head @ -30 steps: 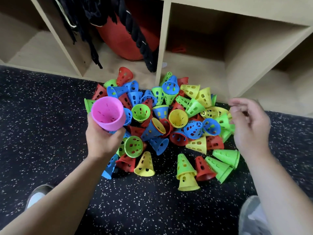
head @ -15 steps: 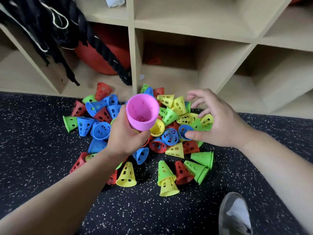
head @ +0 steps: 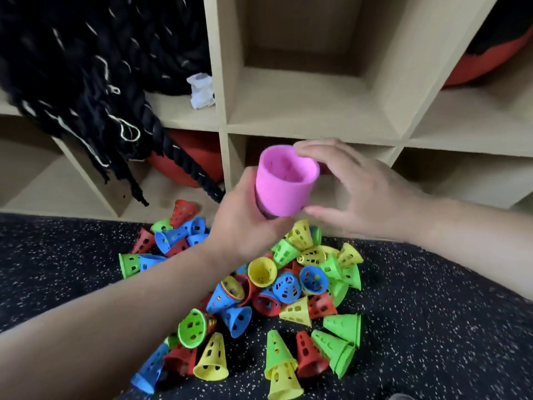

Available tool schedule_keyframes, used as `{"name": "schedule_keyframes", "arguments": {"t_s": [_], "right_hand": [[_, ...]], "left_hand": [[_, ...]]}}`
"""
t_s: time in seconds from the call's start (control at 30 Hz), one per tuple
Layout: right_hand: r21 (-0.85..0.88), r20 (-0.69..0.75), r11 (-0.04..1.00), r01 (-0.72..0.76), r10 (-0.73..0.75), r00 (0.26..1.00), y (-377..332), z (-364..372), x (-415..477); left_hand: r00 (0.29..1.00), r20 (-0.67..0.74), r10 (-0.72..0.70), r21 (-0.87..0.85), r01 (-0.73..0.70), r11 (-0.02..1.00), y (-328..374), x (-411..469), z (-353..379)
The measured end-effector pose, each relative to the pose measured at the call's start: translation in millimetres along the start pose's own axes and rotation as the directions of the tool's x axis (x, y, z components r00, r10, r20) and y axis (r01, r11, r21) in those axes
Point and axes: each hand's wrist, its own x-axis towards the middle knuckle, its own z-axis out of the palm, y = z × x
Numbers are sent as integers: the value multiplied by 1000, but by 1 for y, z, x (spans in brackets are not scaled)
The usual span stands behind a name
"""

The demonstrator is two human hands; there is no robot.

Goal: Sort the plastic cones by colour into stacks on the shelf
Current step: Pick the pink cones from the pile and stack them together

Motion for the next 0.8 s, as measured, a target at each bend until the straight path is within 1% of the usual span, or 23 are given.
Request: {"name": "schedule_keyframes", "arguments": {"t_s": [0.07,0.13,0.23,0.3,0.37,0.47,0.57,0.63,0.73,0.8], "right_hand": [[19,-150,1000,-8,11,989,3,4,12],[106,-264,994,-30,57,963,3,13,26],[277,-334,956,-99,193,923,4,22,50],[364,-338,917,-164,294,894,8,21,65],[414,-327,884,-217,367,871,17,22,76],[460,-315,847,-265,435,844,33,34,86],[548,-271,780,-301,506,819,46,52,94],[629,-256,716,-304,560,788,54,62,104],[681,-261,644,-349,658,707,67,73,125],[692,-240,609,-387,700,673,75,77,142]], "left_hand": [[999,-36,-27,-2,27,1000,13,17,-16],[997,-56,-47,5,47,999,21,34,-31],[994,-63,-90,-18,89,996,32,57,-46],[984,-99,-145,-77,138,987,38,68,-53],[973,-168,-158,-76,147,986,42,78,-58],[954,-271,-127,-38,121,992,48,92,-61],[940,-334,-73,-32,66,997,52,110,-60],[939,-338,-57,-40,46,998,52,125,-57],[956,-286,-65,-87,41,995,48,153,-51],[964,-261,-56,-40,47,998,47,172,-48]]}}
